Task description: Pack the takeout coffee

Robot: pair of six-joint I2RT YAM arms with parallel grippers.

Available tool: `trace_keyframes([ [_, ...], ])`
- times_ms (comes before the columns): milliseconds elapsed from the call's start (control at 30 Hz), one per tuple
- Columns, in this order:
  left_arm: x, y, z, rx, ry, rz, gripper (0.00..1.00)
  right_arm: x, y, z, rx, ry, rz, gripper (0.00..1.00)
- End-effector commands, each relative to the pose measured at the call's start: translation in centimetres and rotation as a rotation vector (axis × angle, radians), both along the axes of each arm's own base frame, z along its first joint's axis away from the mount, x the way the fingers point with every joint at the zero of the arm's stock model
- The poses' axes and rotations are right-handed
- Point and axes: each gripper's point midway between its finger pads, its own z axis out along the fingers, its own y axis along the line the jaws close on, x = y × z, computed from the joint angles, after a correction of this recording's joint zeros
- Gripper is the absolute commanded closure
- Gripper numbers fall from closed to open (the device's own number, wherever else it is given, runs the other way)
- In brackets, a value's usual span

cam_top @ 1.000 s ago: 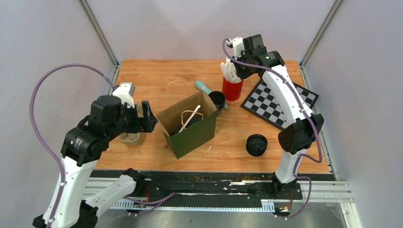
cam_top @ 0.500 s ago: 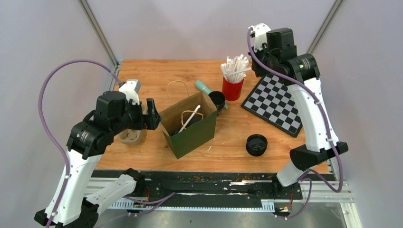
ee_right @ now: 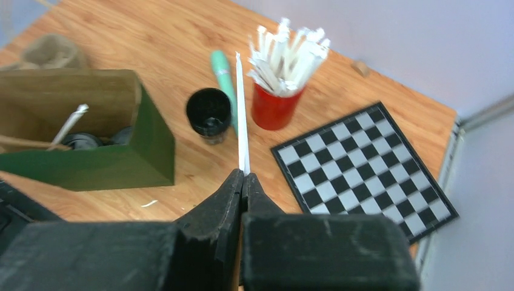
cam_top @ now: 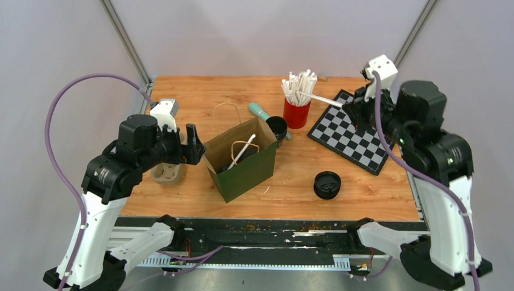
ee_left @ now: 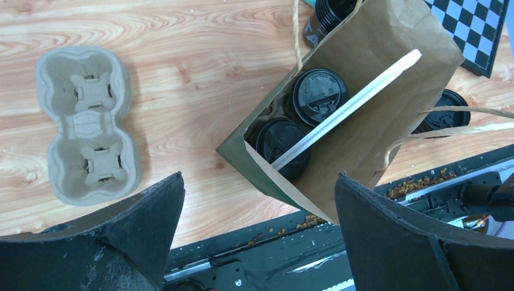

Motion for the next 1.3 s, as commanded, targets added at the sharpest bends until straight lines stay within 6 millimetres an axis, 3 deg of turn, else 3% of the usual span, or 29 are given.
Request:
trace_keyframes([
  [0, -0.3, -0.3, 2.1, -0.025, -0.063, -0.032, 0.00, -3.0, 3.2, 3.9, 0.115, -0.197, 0.239, 1.00],
  [100, -0.4, -0.3, 2.4, -0.038, -0.070, -0.031, 0.00, -5.9, 4.4, 5.7, 0.167, -0.288, 0.372, 1.00],
  [200, -0.6, -0.3, 2.5, -0.050, -0.075, -0.029, 0.00, -8.0, 5.4, 6.3, 0.192, -0.326, 0.481, 1.00],
  [300, -0.5, -0.4, 3.0, -0.059, -0.090, -0.028, 0.00, -9.6, 6.6, 5.9, 0.211, -0.299, 0.594, 1.00],
  [600, -0.9, 0.8, 6.7, -0.077, -0.184, 0.020, 0.00, -11.4, 10.0, 3.2, 0.298, -0.082, 0.841, 1.00],
  [933, -1.4, 1.1, 6.5, -0.078, -0.184, 0.022, 0.00, -6.7, 11.7, 0.4, 0.229, -0.017, 0.854, 1.00],
  [1267, -2.2, 1.7, 4.5, -0.058, -0.157, 0.030, 0.00, -1.5, 14.6, -1.8, 0.221, 0.060, 0.923, 1.00],
])
